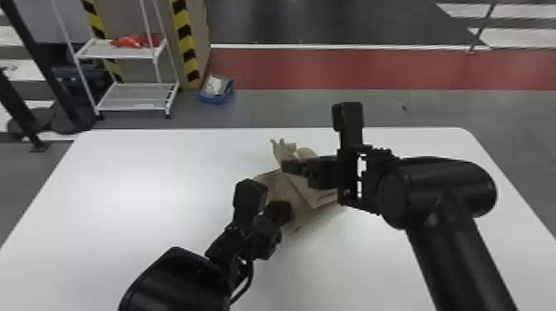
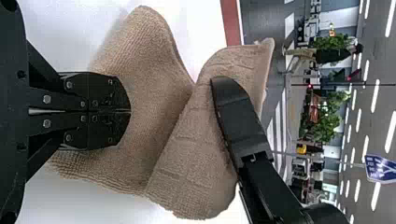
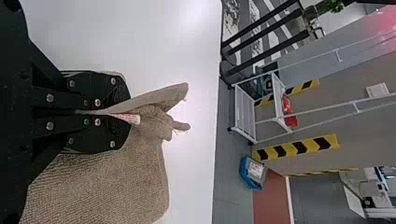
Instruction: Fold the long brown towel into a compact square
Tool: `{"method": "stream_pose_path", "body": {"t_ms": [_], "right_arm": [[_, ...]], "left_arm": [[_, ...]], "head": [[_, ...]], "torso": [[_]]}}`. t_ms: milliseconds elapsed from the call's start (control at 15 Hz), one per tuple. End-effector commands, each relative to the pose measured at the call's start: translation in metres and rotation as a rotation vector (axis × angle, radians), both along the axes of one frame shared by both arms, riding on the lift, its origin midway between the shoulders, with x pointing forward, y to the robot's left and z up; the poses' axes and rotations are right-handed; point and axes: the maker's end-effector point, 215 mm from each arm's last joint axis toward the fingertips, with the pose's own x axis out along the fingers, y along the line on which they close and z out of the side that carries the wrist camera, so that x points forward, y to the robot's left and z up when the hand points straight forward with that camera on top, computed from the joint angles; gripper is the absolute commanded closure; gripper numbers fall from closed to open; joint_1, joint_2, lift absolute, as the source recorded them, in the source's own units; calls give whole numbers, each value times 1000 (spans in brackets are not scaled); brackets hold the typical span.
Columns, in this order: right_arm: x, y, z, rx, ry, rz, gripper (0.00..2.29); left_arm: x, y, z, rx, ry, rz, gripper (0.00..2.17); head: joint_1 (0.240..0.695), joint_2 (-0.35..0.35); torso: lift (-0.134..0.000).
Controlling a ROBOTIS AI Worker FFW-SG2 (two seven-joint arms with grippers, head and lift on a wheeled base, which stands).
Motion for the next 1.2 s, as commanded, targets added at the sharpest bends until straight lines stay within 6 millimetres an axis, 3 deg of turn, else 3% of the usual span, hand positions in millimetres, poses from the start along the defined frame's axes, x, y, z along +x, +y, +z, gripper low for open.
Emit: {"method": "stream_pose_path", "body": {"t_ms": [0, 200, 333, 400, 533, 733, 800, 867, 1000, 1067, 1133], "right_arm": [[-1, 5, -9, -14, 2, 5, 1123], [-4, 12, -14, -18, 0, 16, 913], [-8, 17, -17, -8, 8, 21, 235], [-13, 19, -19, 23, 24, 21, 49], [-19, 22, -10, 66, 16, 21, 29], [-24, -11, 2, 107, -6, -51, 49], [-26, -32, 7, 101, -32, -84, 113], [-30, -51, 9, 84, -49, -102, 448], [-43, -88, 5, 29, -69, -130, 1605], [-49, -116, 0, -8, -76, -161, 1818], [-58, -131, -9, -36, -73, -180, 1895]], "left_arm": [[-2, 1, -2, 2, -2, 1, 1757], [-3, 1, -2, 0, -4, 1, 1757], [-3, -1, -1, -1, -5, -1, 1757], [-3, -1, 0, -4, -8, -1, 1757], [-3, -2, 1, -6, -10, -1, 1757], [-1, -1, 3, -9, -16, 8, 1750], [-2, -2, 2, -8, -16, 10, 1747], [-2, -3, 4, -10, -22, 10, 1744], [-4, -6, 6, -13, -27, 1, 1666], [-4, -7, 7, -14, -29, -1, 1666], [-5, -8, 6, -12, -28, -1, 1666]], "head": [[695, 0], [695, 4], [695, 10], [695, 12], [695, 16], [695, 18], [695, 12], [695, 2], [695, -39], [695, -57], [695, -74]], "torso": [[-118], [-118], [-118], [-118], [-118], [-118], [-118], [-118], [-118], [-118], [-118]]}}
